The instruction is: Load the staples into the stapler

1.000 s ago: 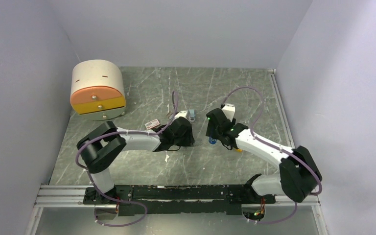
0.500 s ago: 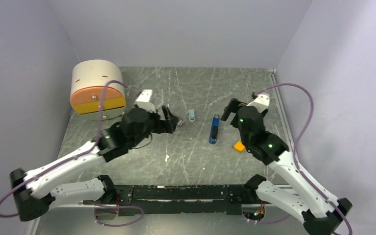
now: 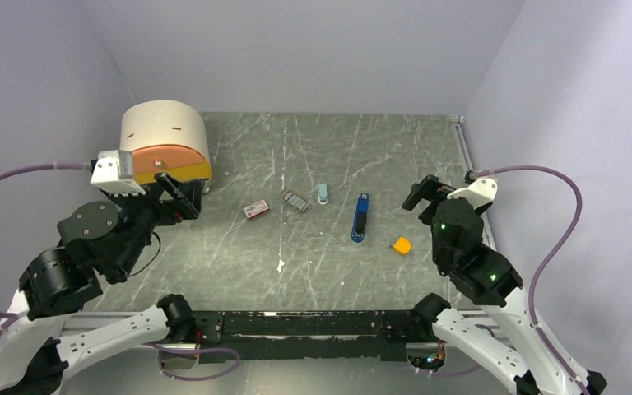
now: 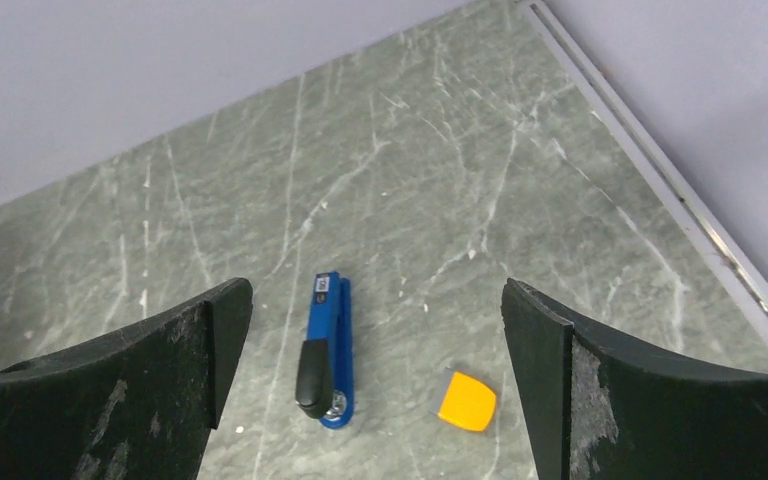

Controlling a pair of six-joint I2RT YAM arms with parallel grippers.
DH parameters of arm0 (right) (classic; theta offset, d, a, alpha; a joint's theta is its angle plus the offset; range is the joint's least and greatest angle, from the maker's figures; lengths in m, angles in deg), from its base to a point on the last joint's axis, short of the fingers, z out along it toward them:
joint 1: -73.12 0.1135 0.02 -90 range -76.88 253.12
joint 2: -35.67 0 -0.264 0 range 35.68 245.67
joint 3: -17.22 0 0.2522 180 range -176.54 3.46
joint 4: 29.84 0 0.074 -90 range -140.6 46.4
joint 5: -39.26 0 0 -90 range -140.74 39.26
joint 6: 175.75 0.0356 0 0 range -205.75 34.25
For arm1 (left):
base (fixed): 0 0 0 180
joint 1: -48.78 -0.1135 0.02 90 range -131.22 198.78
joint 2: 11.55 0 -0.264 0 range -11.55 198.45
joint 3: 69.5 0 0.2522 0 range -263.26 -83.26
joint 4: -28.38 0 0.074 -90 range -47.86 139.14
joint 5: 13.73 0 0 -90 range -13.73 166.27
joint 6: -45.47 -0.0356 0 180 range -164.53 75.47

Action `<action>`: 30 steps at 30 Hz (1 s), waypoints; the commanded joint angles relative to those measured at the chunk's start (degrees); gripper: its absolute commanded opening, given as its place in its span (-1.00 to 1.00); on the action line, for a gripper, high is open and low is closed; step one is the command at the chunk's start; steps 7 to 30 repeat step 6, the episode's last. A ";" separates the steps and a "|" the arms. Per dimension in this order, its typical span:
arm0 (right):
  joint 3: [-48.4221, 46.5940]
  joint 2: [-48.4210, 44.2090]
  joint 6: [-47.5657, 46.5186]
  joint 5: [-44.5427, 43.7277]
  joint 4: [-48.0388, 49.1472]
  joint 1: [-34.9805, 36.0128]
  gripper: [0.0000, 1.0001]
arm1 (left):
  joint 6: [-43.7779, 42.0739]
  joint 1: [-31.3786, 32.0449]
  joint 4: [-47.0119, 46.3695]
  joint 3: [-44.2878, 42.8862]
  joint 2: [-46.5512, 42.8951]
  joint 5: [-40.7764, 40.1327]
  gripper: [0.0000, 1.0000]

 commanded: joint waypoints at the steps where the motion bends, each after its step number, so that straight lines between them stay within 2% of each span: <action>1: -2.12 0.47 0.84 -3.93 -4.04 -0.21 1.00 | -1.63 -0.09 7.38 -1.23 0.40 -4.73 0.94; 30: -1.69 0.43 0.49 -3.80 -3.90 -0.21 1.00 | -1.71 -0.14 7.90 -0.80 0.33 -5.00 0.94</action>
